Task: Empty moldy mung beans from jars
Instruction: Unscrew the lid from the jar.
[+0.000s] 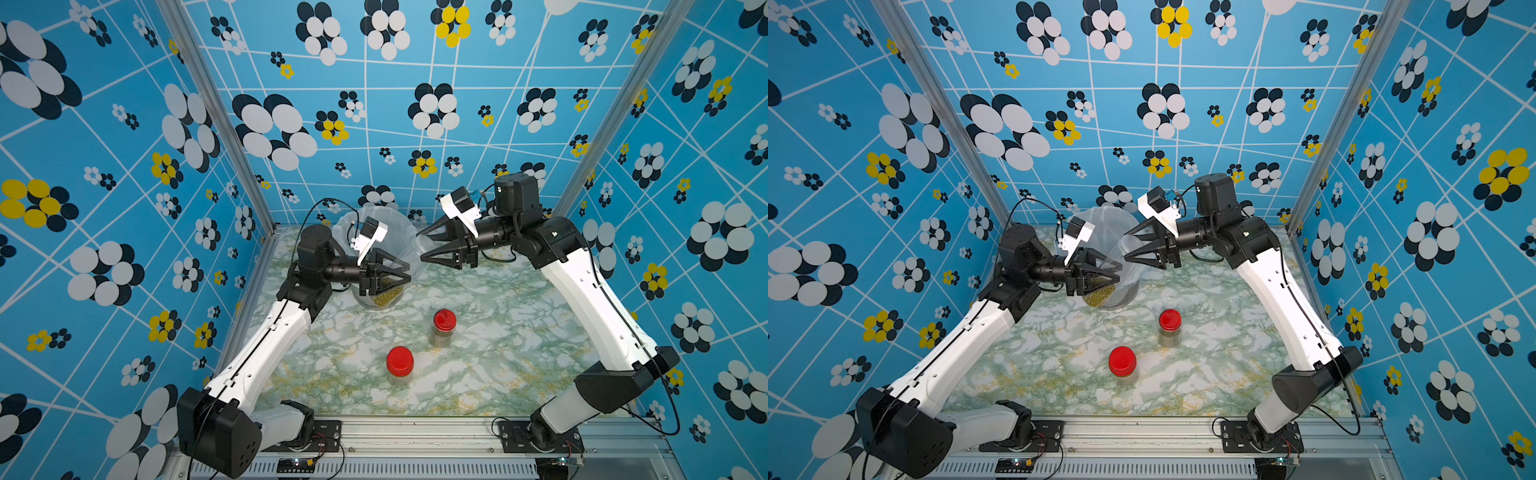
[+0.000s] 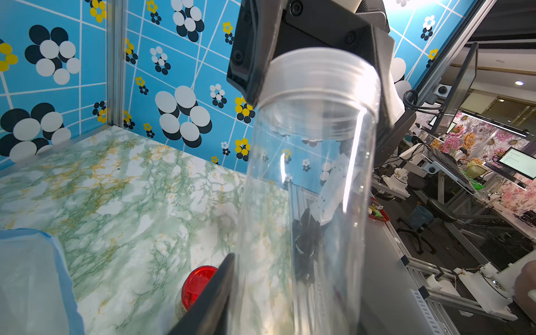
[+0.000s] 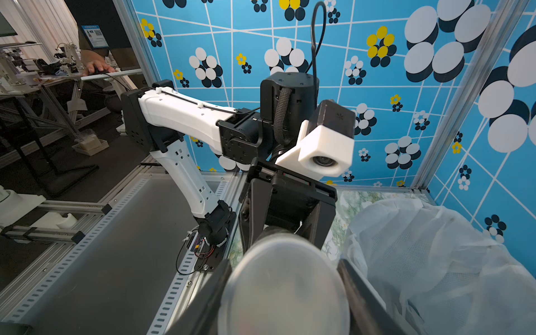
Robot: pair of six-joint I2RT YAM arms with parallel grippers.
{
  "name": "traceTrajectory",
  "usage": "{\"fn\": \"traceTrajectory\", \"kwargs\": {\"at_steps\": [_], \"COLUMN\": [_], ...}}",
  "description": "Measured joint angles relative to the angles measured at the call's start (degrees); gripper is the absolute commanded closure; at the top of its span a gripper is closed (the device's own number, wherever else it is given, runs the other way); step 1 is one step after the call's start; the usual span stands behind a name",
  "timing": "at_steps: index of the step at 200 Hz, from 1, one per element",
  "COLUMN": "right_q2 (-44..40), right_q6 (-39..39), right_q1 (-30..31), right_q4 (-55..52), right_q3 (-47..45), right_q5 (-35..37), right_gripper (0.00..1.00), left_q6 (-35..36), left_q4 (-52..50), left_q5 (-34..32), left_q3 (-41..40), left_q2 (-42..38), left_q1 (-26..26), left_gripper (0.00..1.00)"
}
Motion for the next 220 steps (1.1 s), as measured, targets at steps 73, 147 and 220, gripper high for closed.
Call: {"fn": "traceTrajectory", "kwargs": {"at_steps": [73,147,220], "right_q2": [0.8,1.9,3.6], "right_q6": [9.8,39.9,52.0], "right_q1": [-0.9,-0.8,-0.4], "right_q4": [4.2,17.6,20.6], "right_q3": [-1.4,-5.0,-3.4], "right_q5": [6.0,16.2,19.7], "right_gripper": [0.20,0.10,0.20], "left_q6": [2.3,8.9,15.3], "left_q4": [-7.9,-14.8,-18.4], "left_q5": [-11.8,-30.7,-40.1], "left_q3": [3.8,4.1,4.1], "left_q2": [-1.6,-4.4,-4.9], "left_q1": [1.5,-2.2,-7.8], "left_gripper": [0.83,0.83,0.83]}}
